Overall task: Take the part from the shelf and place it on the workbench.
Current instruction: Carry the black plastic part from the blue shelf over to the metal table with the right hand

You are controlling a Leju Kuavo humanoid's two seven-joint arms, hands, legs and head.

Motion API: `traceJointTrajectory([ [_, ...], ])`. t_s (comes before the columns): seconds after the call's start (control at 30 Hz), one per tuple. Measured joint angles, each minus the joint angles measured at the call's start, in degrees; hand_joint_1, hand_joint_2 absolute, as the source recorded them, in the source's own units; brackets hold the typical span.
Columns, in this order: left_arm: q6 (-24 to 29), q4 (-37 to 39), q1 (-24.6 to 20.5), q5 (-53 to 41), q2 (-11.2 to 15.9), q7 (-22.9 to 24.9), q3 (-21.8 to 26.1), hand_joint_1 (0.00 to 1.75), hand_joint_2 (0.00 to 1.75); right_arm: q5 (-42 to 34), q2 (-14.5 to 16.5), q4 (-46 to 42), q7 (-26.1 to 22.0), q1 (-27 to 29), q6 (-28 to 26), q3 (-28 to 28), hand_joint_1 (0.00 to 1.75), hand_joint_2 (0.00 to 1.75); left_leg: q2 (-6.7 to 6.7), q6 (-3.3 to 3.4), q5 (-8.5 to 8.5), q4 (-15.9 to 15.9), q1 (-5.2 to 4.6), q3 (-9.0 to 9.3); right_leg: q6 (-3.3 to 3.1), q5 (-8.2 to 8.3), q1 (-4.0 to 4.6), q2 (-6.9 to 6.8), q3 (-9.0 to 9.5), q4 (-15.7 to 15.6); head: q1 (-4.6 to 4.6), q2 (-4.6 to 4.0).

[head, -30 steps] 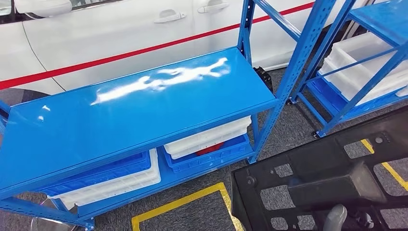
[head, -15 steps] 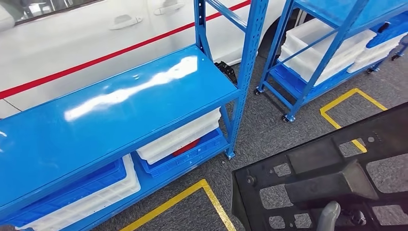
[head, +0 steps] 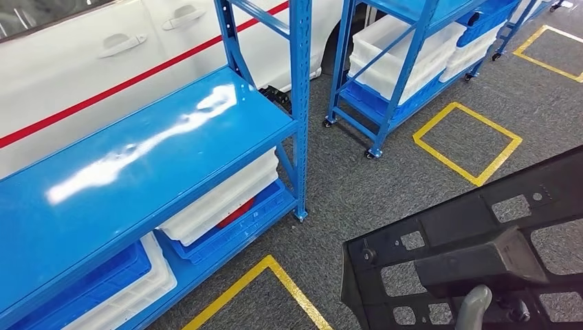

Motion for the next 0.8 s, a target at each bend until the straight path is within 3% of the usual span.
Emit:
traceJointTrajectory([
  [0.03,0.01,0.01,-0.04,-0.43,0.02,0.28,-0.13,0.00,0.00,0.55,0.00,-0.16,-0.01,0.04,-0.77,0.03,1.75,1.75,-0.19,-0.30,-0.22,0.15,0.15,0.06,-0.42,0.18,-0.01,0.55,-0.20,-0.08,-0.02,0.00],
  [0.1,-0.23,0.02,0.01,-1.44,0.10,0.67,-0.40,0.00,0.00,2.63,-0.02,-0.62,-0.03,0.07,-4.04,0.43,1.75,1.75,-2.41,-0.73,-2.48,2.69,0.42,-0.93,-1.19,0.65,-0.15,1.69,-0.59,-0.27,-0.09,0.00],
  [0.17,-1.03,0.04,0.18,-2.54,0.32,0.47,-0.68,0.00,0.00,5.32,-0.34,-0.90,-0.04,0.07,-9.59,1.66,1.75,1.75,-5.15,-0.82,-6.80,9.85,0.50,-4.00,-1.66,0.97,-0.07,2.87,-0.99,-0.30,-0.16,0.00],
  [0.2,-1.55,0.06,0.26,-3.07,0.46,0.10,-0.86,0.00,0.00,6.48,-0.74,-0.93,-0.04,0.08,-12.62,2.54,1.75,1.75,-5.67,-0.75,-8.52,13.88,0.49,-5.76,-1.78,1.08,0.07,3.58,-1.17,-0.29,-0.17,0.00],
  [0.23,-2.09,0.09,0.31,-3.55,0.63,-0.40,-1.04,0.00,0.00,7.43,-1.35,-0.94,-0.04,0.10,-15.53,3.55,1.75,1.75,-5.87,-0.60,-9.15,16.52,0.46,-6.95,-1.85,1.17,0.20,4.35,-1.27,-0.27,-0.17,0.00],
  [0.27,-2.56,0.13,0.31,-3.96,0.79,-0.94,-1.24,0.00,0.00,8.11,-2.04,-0.94,-0.04,0.11,-17.85,4.56,1.75,1.75,-5.98,-0.37,-8.58,17.04,0.41,-7.21,-1.85,1.25,0.31,5.17,-1.32,-0.24,-0.17,0.00],
  [0.33,-3.19,0.19,0.23,-4.49,1.17,-1.86,-1.47,0.00,0.00,8.95,-3.38,-0.94,-0.04,0.10,-21.06,6.44,1.75,1.75,-7.00,0.37,-4.62,11.75,0.28,-4.88,-1.74,1.38,0.47,6.88,-1.21,-0.19,-0.17,0.00],
  [0.4,-3.42,0.21,0.16,-4.83,1.75,-2.44,-1.55,0.00,0.00,9.32,-4.50,-0.93,-0.03,-0.02,-22.83,7.88,1.75,1.75,-10.23,1.24,-1.09,4.32,0.20,-1.74,-1.43,1.58,0.52,8.47,-1.24,-0.09,-0.11,0.00],
  [0.47,-3.46,0.25,0.12,-5.10,2.33,-2.72,-1.57,0.00,0.00,9.44,-5.49,-0.92,-0.03,-0.14,-23.94,8.80,1.75,1.75,-12.03,1.56,-0.33,1.08,0.07,-0.55,-0.76,1.97,0.31,9.94,-1.73,-0.03,-0.14,0.00],
  [0.53,-3.45,0.26,-0.05,-5.44,2.75,-2.76,-1.69,0.00,0.00,9.80,-6.32,-0.91,-0.03,-0.09,-24.77,9.37,1.75,1.75,-10.75,1.65,0.01,0.24,0.10,-0.34,0.14,2.46,0.08,10.96,-2.28,-0.13,-0.17,0.00],
  [0.6,-3.45,0.26,-0.12,-6.10,3.17,-2.56,-1.88,0.00,0.00,11.34,-7.22,-0.78,-0.03,-0.08,-26.38,10.02,1.75,1.75,-8.97,2.14,0.87,-0.80,0.23,-0.16,0.63,1.27,0.36,8.34,-3.36,1.50,-0.04,0.00],
  [0.67,-3.52,0.27,0.10,-6.99,3.63,-2.19,-1.99,0.00,0.00,13.76,-8.27,-0.38,-0.03,-0.25,-28.82,10.98,1.75,1.75,-6.96,2.54,1.29,-1.27,0.06,-0.29,0.77,-2.40,0.64,4.28,-6.02,7.19,0.10,0.00],
  [0.73,-3.84,0.28,0.39,-8.01,4.23,-1.99,-2.10,0.00,0.00,16.09,-9.38,0.40,0.00,-0.35,-31.43,12.15,1.75,1.75,-4.87,2.65,1.30,-1.15,-0.18,-0.63,1.01,-5.31,0.53,2.91,-8.63,13.59,0.16,0.00],
  [0.77,-4.04,0.28,0.46,-8.49,4.54,-2.03,-2.22,0.00,0.00,17.06,-9.92,0.88,0.02,-0.33,-32.57,12.68,1.75,1.75,-3.88,2.63,1.28,-1.08,-0.25,-0.76,1.09,-5.39,0.49,2.68,-8.77,14.63,0.15,0.00],
  [0.8,-4.20,0.28,0.47,-8.86,4.84,-2.13,-2.37,0.00,0.00,17.70,-10.33,1.31,0.03,-0.32,-33.28,13.04,1.75,1.75,-2.98,2.58,1.24,-1.01,-0.27,-0.82,1.13,-4.48,0.46,2.41,-7.73,13.43,0.16,0.00],
])
